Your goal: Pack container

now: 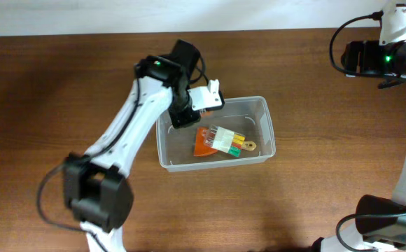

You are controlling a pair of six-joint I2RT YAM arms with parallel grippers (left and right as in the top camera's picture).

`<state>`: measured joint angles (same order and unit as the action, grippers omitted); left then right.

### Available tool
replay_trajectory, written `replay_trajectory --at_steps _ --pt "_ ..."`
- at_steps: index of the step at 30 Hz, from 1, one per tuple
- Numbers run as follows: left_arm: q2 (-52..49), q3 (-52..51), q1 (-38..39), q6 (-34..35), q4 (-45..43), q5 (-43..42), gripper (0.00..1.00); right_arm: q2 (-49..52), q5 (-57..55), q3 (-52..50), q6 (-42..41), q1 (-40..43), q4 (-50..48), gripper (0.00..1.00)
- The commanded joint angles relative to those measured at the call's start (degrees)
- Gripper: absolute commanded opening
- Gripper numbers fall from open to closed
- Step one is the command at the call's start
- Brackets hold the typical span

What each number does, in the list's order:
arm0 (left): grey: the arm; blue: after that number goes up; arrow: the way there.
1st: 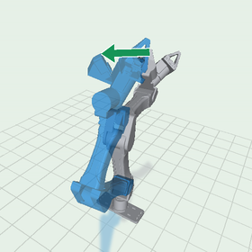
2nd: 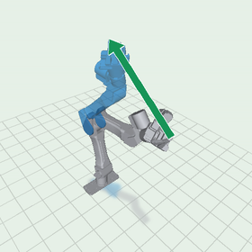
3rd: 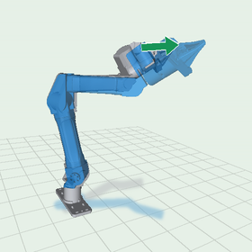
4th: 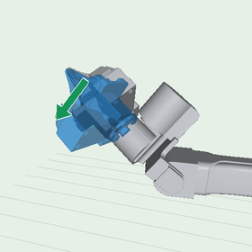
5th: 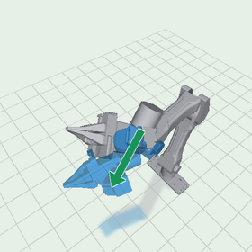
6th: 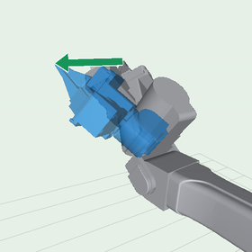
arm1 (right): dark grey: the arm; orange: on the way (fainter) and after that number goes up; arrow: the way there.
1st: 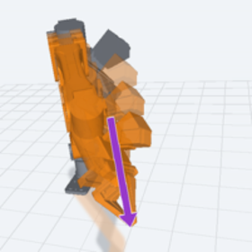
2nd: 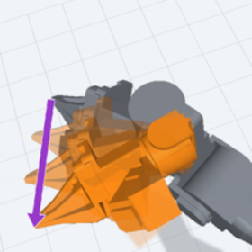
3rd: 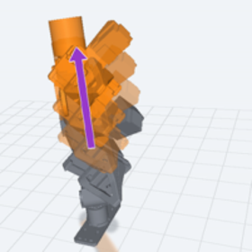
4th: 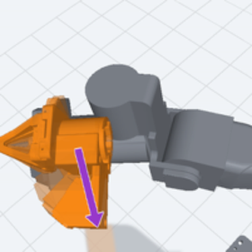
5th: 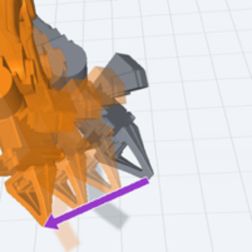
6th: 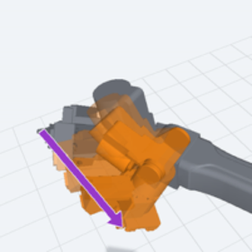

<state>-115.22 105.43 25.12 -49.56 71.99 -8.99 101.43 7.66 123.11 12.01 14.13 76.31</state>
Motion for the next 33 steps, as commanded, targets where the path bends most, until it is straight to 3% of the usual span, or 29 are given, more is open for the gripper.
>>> replay_trajectory --at_steps 1,7,8,9,16,17,18,24,25,29,33 --pt "-3.76 -0.42 0.13 -1.05 0.24 -0.04 0.02 0.09 0.74 -0.20 -0.28 0.15 -0.07 0.99" --pt "-8.66 -0.39 0.13 -1.09 0.48 -0.02 0.05 0.09 0.74 -0.20 -0.28 0.15 -0.17 0.99" --pt "-9.07 -0.39 0.13 -1.07 0.48 -0.02 0.19 0.09 0.74 -0.20 -0.28 0.15 -0.17 0.99" --pt "-9.60 -0.39 0.13 -1.07 0.55 -0.02 0.27 0.09 0.74 -0.20 -0.28 0.15 -0.17 0.99" --pt "-10.23 -0.39 0.13 -1.07 1.25 0.04 0.55 0.09 0.74 -0.20 -0.28 0.15 -0.17 0.98" --pt "-10.23 -0.39 0.13 -1.07 1.68 0.46 0.72 0.09 0.74 -0.20 -0.26 0.15 -0.17 0.99" --pt "-10.16 -0.33 0.13 -0.94 2.25 1.27 0.77 0.09 0.74 -0.20 -0.26 0.15 -0.17 0.99" --pt "-2.84 1.07 0.13 8.26 2.84 8.72 0.87 0.09 0.72 -0.20 -0.26 0.17 -0.24 0.99" --pt "-0.31 1.36 0.13 10.25 2.91 10.95 1.00 0.09 0.72 -0.20 -0.24 0.20 -0.26 0.99" --pt "10.82 1.40 -0.72 16.41 4.26 19.02 0.99 0.09 0.70 -0.20 0.17 0.20 -0.24 0.99" --pt "21.40 1.38 -6.01 19.32 7.89 19.50 0.99 0.09 0.72 -0.20 0.17 0.20 -0.24 0.99"
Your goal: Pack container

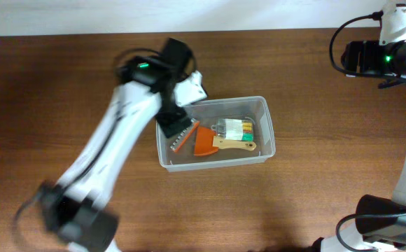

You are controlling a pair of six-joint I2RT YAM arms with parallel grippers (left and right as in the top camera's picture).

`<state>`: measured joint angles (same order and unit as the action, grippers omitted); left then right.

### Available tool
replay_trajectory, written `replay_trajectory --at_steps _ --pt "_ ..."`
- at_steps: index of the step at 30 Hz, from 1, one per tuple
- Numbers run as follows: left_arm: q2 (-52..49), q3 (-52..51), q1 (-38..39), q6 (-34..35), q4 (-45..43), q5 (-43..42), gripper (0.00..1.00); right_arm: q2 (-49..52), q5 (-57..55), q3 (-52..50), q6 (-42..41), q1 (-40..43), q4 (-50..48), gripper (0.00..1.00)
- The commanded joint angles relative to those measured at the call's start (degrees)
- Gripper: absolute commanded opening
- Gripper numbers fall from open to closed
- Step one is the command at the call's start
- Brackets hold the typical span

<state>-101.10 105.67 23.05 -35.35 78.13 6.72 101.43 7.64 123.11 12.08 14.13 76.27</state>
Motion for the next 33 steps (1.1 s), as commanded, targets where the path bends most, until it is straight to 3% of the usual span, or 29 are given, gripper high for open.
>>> replay_trajectory --at_steps 1,7,12,15,22,33 --pt "9.20 1.14 -5.84 6.71 2.64 3.74 0.99 0.09 0.74 -0.20 0.09 0.20 -0.20 0.99" --pt "17.33 -3.08 -22.12 18.08 5.38 3.13 0.99 0.11 0.74 -0.20 0.11 0.20 -0.22 0.99" --pt "19.58 -16.17 -33.46 17.90 -1.03 0.85 0.99 0.11 0.74 -0.20 0.09 0.20 -0.17 0.99" --pt "18.73 -24.44 -37.77 14.08 -6.95 0.52 0.99 0.11 0.74 -0.20 0.09 0.20 -0.20 0.99" --pt "13.18 -37.27 -40.11 5.05 -19.52 0.17 0.99 0.11 0.74 -0.20 0.11 0.20 -0.20 0.98" --pt "0.20 -38.58 -40.11 2.03 -25.66 1.44 0.99 0.11 0.48 -0.20 0.11 0.20 -0.15 0.99"
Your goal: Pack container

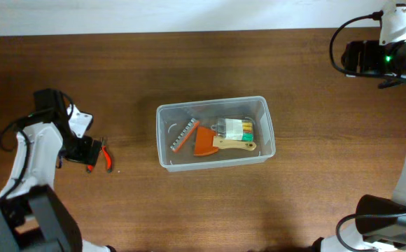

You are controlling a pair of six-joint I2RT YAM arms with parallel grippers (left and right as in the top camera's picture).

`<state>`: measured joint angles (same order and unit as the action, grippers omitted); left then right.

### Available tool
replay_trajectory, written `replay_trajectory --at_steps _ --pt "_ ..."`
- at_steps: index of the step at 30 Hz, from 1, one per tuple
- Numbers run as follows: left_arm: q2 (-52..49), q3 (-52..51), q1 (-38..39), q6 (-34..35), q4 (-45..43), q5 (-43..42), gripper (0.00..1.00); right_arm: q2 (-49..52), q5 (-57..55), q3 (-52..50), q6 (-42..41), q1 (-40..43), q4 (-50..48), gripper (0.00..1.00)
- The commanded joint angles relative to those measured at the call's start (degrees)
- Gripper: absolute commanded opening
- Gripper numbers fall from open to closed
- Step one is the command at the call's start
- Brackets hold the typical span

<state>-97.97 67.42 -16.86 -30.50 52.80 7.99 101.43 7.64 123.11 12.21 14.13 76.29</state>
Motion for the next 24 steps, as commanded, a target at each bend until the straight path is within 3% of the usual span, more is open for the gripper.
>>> replay_trajectory --at_steps 1,24 --pt "-4.09 -0.33 -0.20 -2.80 -0.55 0.28 0.99 0.11 0.26 -0.20 -0.02 0.20 -0.17 0.99" --pt "-16.46 -0.68 -0.83 -2.75 -4.46 0.37 1.00 0.11 -0.74 -0.20 -0.07 0.17 0.52 0.99"
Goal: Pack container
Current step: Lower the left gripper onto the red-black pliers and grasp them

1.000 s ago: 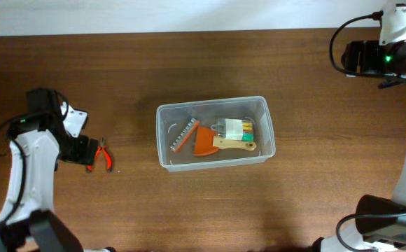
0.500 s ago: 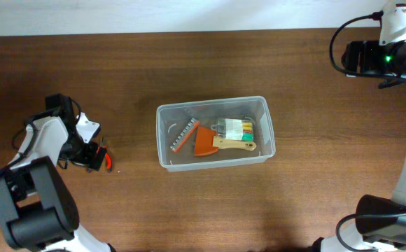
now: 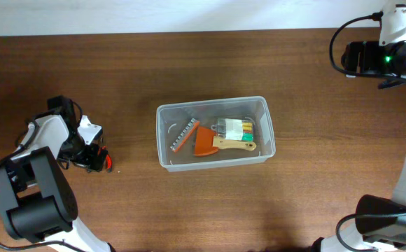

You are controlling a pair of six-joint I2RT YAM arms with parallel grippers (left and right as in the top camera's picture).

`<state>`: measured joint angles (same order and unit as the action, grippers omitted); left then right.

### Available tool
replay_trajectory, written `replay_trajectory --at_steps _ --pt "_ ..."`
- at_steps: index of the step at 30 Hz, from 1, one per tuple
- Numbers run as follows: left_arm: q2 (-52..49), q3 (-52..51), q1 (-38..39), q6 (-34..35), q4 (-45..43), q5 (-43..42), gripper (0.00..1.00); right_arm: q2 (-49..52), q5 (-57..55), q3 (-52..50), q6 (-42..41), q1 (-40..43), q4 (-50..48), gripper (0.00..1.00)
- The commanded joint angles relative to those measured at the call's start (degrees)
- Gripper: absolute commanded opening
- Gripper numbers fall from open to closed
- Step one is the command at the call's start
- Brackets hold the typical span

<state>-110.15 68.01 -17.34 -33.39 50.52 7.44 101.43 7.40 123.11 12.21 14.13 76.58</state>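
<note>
A clear plastic container [image 3: 164, 157] stands mid-table. Inside lie a grey and orange strip of bits [image 3: 183, 136], an orange scraper with a wooden handle [image 3: 217, 143] and a small pack with coloured ends [image 3: 235, 128]. My left gripper [image 3: 93, 157] is at the far left, down over a red-handled tool [image 3: 106, 160] on the table. The wrist covers its fingers, so their state is hidden. My right arm [image 3: 381, 56] is folded at the back right corner, and its fingers cannot be made out.
Brown wooden table [image 3: 203, 210] with a white wall strip along the far edge. The left arm's base [image 3: 31, 199] stands at the front left and the right arm's base [image 3: 392, 220] at the front right.
My left wrist has shifted slightly and now sits lower over the red-handled tool, so less of the tool shows. The container, its contents and the right arm are unchanged.
First my left gripper was in the container's left end, beside the scraper and pack. Then the strip of bits lay in the container, the scraper and pack had shifted, and the arm was blurred. Later the gripper was far left by the red-handled tool, where it remains.
</note>
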Motion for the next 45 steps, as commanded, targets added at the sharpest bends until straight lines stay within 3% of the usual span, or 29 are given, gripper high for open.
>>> replay_trajectory --at_steps 1,12,13,16,21,27,41,45 --pt "-4.28 -1.27 -0.35 0.13 -2.45 0.92 0.99 0.11 -0.50 -0.20 -0.07 0.17 0.22 0.99" --pt "-4.28 -1.27 -0.35 0.11 -7.28 -3.41 0.89 0.11 -0.52 -0.20 -0.09 0.15 2.40 0.99" --pt "-4.28 -1.27 -0.35 0.11 -7.45 -3.39 0.82 0.11 -0.52 -0.20 -0.09 0.15 2.58 0.99" --pt "-4.28 -1.27 -0.35 0.11 -7.54 -3.41 0.76 0.11 -0.50 -0.20 -0.09 0.13 2.89 0.99" --pt "-4.28 -1.29 -0.35 0.46 -7.15 -3.67 0.59 0.11 -0.50 -0.20 -0.09 0.15 3.23 0.99" --pt "-4.28 -1.29 -0.35 0.57 -5.86 -4.76 0.24 0.11 -0.50 -0.20 -0.07 0.15 3.21 0.99" --pt "-4.28 -1.29 -0.35 0.76 -4.50 -6.27 0.10 0.11 -0.50 -0.20 -0.07 0.15 2.97 0.99" --pt "-4.28 -1.27 -0.35 0.76 -4.52 -6.25 0.02 0.11 -0.50 -0.20 -0.07 0.15 2.97 0.99"
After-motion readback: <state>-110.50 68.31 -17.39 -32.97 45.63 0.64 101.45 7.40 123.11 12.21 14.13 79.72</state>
